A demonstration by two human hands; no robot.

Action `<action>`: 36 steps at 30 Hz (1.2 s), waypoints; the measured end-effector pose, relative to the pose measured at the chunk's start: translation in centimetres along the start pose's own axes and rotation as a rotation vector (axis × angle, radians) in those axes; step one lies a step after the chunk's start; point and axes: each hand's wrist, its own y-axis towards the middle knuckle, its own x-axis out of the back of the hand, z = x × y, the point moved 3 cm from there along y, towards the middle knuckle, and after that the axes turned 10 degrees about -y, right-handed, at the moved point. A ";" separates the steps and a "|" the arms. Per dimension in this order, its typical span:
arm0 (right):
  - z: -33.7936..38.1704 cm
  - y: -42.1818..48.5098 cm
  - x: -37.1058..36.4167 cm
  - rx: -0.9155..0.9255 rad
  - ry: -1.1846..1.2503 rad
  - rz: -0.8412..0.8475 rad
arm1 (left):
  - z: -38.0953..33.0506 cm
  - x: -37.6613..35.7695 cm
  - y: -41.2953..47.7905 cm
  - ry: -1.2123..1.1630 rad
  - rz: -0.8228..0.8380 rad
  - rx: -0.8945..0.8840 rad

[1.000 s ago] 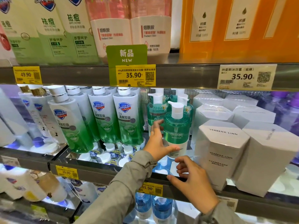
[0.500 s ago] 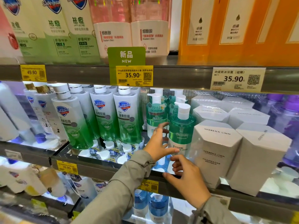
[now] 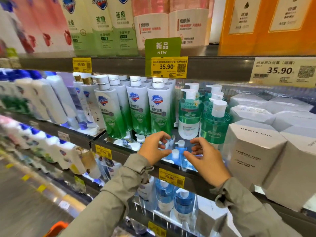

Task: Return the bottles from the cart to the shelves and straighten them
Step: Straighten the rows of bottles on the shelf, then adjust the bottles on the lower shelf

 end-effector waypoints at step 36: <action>19.1 -30.1 -15.6 0.625 0.209 0.774 | 0.2 8.5 -55.9 0.108 -0.813 0.741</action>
